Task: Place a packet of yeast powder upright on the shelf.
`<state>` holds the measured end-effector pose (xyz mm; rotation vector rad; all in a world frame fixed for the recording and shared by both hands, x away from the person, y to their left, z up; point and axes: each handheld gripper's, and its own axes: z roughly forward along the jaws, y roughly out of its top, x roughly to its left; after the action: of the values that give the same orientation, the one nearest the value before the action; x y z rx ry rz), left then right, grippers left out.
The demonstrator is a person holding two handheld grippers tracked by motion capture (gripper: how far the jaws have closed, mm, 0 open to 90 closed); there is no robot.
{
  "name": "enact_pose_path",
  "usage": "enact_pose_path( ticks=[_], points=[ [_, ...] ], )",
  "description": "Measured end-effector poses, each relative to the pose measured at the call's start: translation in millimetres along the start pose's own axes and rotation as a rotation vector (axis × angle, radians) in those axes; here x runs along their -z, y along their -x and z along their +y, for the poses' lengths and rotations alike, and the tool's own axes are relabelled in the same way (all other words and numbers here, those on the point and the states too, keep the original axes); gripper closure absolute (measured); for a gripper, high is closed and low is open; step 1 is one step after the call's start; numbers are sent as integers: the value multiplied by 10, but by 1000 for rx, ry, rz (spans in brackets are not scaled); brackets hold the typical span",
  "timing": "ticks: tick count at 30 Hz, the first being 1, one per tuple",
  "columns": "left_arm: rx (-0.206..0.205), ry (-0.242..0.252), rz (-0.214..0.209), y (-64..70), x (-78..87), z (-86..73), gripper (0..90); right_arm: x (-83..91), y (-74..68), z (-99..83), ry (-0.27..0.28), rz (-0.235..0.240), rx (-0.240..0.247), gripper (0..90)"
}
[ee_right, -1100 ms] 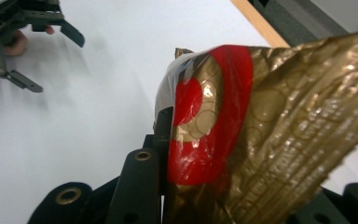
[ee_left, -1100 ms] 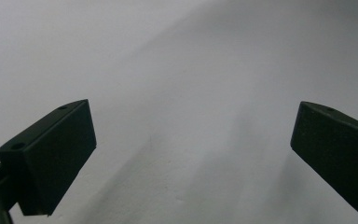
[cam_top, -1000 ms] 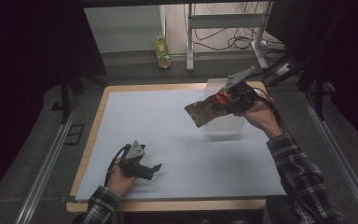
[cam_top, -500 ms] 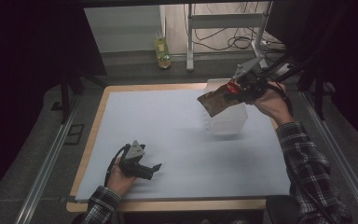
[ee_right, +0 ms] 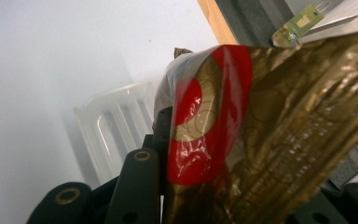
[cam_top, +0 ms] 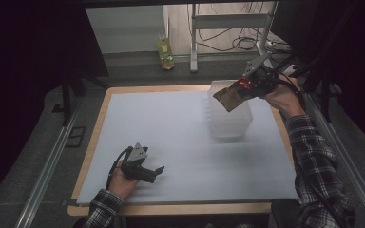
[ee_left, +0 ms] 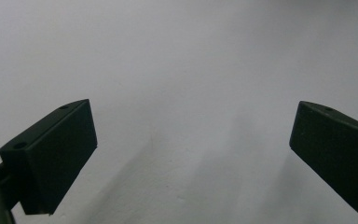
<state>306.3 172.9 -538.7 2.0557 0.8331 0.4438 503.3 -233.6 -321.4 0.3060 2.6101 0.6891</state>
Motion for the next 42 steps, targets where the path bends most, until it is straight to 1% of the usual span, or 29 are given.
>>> enact_pose_path(
  ticks=[2, 3, 4, 12, 17, 20, 21, 25, 27, 29, 31, 33, 34, 35, 36, 37, 42],
  points=[
    [0, -1, 0, -1, 1, -1, 8, -12, 20, -14, -17, -1, 20, 706],
    [0, -1, 0, -1, 1, -1, 8, -18, 27, -19, -26, -1, 19, 706],
    [0, -1, 1, -1, 1, -1, 8, -32, 37, -31, -36, 2, 28, 706],
    [2, -3, 1, -4, 0, -3, 9, -154, 63, -91, -101, 34, 105, 706],
    [4, -4, 1, -6, -1, -5, 9, -203, 63, -83, -103, 62, 153, 707],
    [0, -7, 1, -9, 1, -5, 9, -238, 49, -60, -110, 91, 206, 708],
    [3, -5, 1, -8, 0, -6, 10, -249, 45, -56, -110, 96, 209, 708],
    [3, -7, 0, -5, -3, -6, 10, -324, 30, -15, -144, 122, 232, 710],
    [3, -8, 0, -5, -6, -7, 10, -334, 31, -9, -150, 125, 234, 710],
    [2, -8, 0, -4, -7, -6, 10, -368, 31, 15, -175, 132, 248, 711],
    [1, -10, 1, -3, -9, -6, 11, -393, 23, 30, -195, 138, 249, 711],
    [0, -12, 0, -3, -9, -6, 11, -444, 11, 44, -221, 145, 258, 711],
    [0, -11, 0, -4, -9, -7, 11, -503, 0, 56, -249, 148, 275, 711],
    [0, -11, 0, -5, -9, -7, 11, -532, -8, 61, -257, 150, 275, 711],
    [1, -11, 0, -6, -10, -8, 11, -564, -4, 67, -257, 154, 287, 711],
    [1, -11, 0, -7, -10, -9, 11, -605, -14, 71, -272, 159, 278, 711],
    [-5, -17, 0, -15, -9, -9, 12, -792, -28, 78, -304, 173, 271, 709]
  ],
)
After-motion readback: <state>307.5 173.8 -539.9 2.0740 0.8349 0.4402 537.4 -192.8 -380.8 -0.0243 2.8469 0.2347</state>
